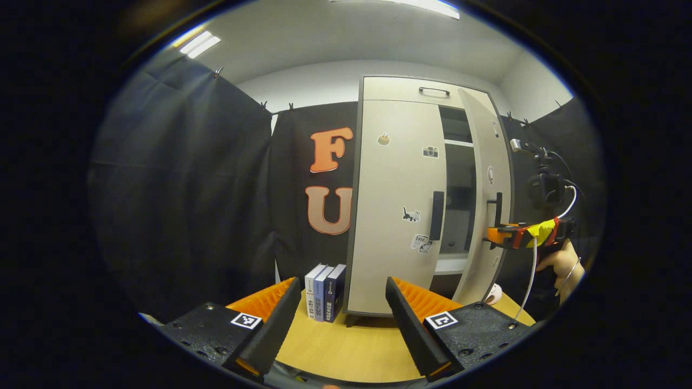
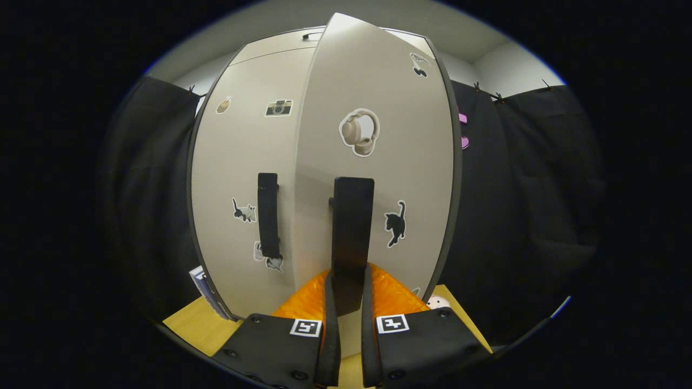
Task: Open the right door of the double-door shoe cabinet with the right hand, and open the left door with the left hand.
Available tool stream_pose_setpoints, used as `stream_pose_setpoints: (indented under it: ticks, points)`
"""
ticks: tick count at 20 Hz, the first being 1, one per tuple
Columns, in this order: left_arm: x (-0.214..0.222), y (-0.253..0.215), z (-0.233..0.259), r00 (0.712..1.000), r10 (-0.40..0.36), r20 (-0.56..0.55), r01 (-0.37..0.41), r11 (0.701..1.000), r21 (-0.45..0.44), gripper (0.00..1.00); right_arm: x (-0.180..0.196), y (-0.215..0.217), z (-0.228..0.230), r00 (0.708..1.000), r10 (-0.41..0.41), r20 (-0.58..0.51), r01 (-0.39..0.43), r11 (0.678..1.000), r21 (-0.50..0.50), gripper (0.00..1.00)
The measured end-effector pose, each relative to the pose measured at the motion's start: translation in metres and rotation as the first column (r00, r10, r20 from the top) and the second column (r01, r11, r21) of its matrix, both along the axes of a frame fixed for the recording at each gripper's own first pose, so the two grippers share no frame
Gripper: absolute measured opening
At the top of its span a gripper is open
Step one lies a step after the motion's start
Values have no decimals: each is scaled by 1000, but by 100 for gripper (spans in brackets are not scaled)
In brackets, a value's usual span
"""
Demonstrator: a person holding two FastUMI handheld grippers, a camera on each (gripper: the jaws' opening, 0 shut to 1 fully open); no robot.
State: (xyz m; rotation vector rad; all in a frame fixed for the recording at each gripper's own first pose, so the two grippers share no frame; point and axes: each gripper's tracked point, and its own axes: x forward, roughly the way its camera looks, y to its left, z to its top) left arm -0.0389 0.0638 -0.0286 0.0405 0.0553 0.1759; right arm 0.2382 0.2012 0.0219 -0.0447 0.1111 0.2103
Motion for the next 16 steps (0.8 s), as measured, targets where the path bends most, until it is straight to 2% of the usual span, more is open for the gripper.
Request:
stream_pose_setpoints:
  ticks: [8,9,12,13,16]
  points:
    - [-6,-4,5,1000,-2,2,2,1000,4,95,-9,-14,1,1000,-11,13,10,1000,12,23]
    - [-5,-8,5,1000,-9,2,9,1000,5,95,-10,-17,1,1000,-13,15,13,1000,10,27]
    - [-1,-18,3,999,-32,-1,32,999,1,95,-12,-23,1,1000,-18,17,18,1000,10,19]
    - [1,-22,2,999,-38,-4,38,999,-4,95,-13,-24,1,1000,-21,18,20,1000,19,23]
    - [6,-30,1,999,-47,-6,47,999,-17,95,-15,-28,1,1000,-12,18,11,1000,25,22]
